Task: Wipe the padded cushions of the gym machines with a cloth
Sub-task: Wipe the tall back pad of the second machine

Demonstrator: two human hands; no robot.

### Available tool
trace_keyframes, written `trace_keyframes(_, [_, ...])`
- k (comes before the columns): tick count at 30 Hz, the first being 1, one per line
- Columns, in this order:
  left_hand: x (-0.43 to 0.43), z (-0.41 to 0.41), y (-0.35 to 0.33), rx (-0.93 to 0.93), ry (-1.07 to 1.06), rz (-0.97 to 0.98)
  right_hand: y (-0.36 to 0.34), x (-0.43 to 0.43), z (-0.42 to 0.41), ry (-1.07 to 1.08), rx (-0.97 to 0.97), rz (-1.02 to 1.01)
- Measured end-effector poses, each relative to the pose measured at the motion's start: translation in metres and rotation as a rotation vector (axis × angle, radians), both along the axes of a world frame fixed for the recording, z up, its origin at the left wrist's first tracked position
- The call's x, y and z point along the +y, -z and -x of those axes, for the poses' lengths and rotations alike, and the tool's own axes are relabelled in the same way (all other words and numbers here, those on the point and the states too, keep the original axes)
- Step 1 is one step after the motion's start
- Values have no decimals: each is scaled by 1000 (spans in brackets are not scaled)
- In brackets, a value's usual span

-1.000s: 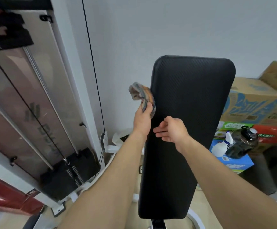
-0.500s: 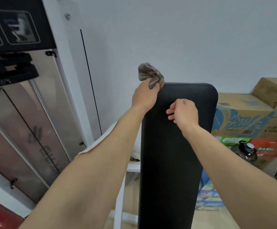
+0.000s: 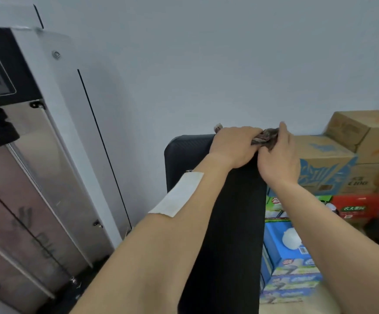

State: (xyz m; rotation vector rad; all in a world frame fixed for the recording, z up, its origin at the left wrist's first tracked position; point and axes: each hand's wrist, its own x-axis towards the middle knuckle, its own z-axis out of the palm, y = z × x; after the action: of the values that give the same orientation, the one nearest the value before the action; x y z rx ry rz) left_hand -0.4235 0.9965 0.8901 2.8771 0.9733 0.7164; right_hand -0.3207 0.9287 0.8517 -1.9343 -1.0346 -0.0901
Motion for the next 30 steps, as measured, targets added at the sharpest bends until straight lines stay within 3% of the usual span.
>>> trace_keyframes(4, [10, 42, 19, -95, -24, -157, 4, 10, 23, -172, -370, 127])
trace_keyframes(9, [12, 108, 71, -142, -196, -280, 23, 18, 67, -347, -678, 208])
trace_keyframes(17, [-29, 124, 181, -16, -317, -276, 141, -9, 78, -382, -736, 217])
trace_keyframes(24, [-86, 137, 286, 173, -345, -161, 242, -65, 83, -461, -744, 363])
trace_keyframes(27, [-84, 136, 260, 189, -313, -169, 218, -63, 71, -460, -772, 328])
trace_keyframes(30, [-58, 105, 185, 82, -270, -203, 156, -38, 47, -337, -744, 236])
